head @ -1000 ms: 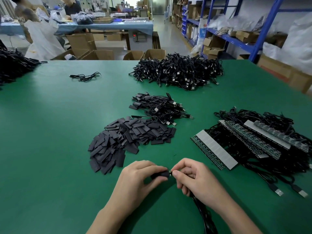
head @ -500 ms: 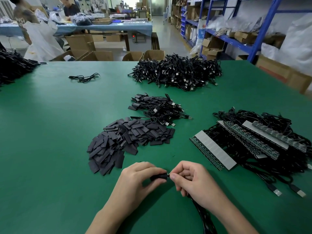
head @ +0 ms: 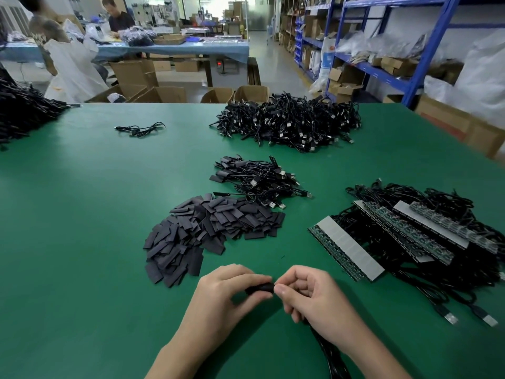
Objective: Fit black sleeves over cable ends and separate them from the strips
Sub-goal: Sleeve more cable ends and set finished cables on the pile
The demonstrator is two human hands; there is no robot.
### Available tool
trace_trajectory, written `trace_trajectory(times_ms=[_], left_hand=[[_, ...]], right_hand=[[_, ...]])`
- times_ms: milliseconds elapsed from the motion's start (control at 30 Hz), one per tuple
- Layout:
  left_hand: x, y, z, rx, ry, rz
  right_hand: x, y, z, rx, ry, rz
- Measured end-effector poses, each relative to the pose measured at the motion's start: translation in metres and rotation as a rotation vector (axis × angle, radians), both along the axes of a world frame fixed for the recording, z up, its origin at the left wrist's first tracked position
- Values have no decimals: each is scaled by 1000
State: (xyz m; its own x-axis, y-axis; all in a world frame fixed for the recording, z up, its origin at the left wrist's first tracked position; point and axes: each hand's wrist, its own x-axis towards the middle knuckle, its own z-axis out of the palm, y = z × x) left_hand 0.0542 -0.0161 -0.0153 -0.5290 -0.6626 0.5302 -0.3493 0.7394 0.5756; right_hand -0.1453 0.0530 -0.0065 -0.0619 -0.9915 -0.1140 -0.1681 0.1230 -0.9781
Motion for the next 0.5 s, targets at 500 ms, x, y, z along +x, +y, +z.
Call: trace_trajectory(times_ms=[500], left_hand=[[-6,5,2,18,203,219]], right_hand=[[4,-4,-10,-18,-143,-86]])
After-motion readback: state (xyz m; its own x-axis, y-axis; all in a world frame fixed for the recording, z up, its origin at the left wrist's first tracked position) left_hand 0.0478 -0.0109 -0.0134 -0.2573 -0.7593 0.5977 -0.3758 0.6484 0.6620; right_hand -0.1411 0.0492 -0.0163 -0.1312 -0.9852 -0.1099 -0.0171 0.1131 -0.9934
